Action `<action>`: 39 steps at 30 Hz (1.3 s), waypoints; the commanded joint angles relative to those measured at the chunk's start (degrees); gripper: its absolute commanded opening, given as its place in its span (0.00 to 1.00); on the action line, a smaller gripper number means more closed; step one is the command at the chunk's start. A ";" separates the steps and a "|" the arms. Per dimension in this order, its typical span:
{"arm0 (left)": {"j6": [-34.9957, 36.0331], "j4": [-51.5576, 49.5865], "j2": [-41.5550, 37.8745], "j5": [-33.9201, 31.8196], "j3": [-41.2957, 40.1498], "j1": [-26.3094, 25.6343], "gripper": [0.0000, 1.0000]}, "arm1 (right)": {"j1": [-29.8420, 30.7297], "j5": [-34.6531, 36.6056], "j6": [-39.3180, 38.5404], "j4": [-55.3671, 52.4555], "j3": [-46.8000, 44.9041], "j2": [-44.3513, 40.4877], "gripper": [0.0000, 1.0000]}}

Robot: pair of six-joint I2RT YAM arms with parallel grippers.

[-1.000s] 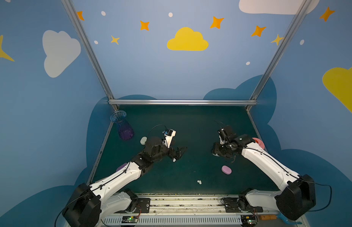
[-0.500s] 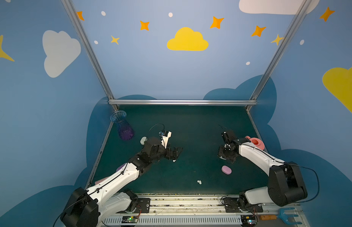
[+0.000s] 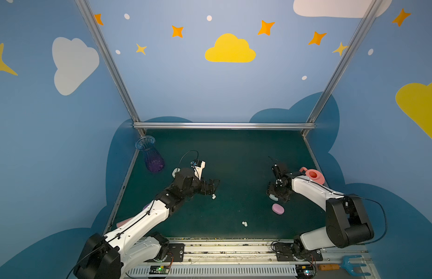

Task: Insert wireless bluetooth earbuds into charging case
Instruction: Place the charging case at the middle-right of the table, then pick up the charging case from the middle-left of the table.

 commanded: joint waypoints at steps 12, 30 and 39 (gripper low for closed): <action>1.18 -25.84 -0.63 -3.67 12.95 10.85 1.00 | -0.24 -3.96 -2.50 -10.95 3.24 -13.82 0.81; 15.39 -44.13 23.73 -4.61 29.88 25.87 1.00 | -0.17 -14.50 -3.11 -13.81 6.01 -24.29 0.81; 23.88 -45.54 37.62 -12.75 36.59 26.86 0.96 | -0.22 -17.10 -2.75 -12.20 5.81 -23.92 0.81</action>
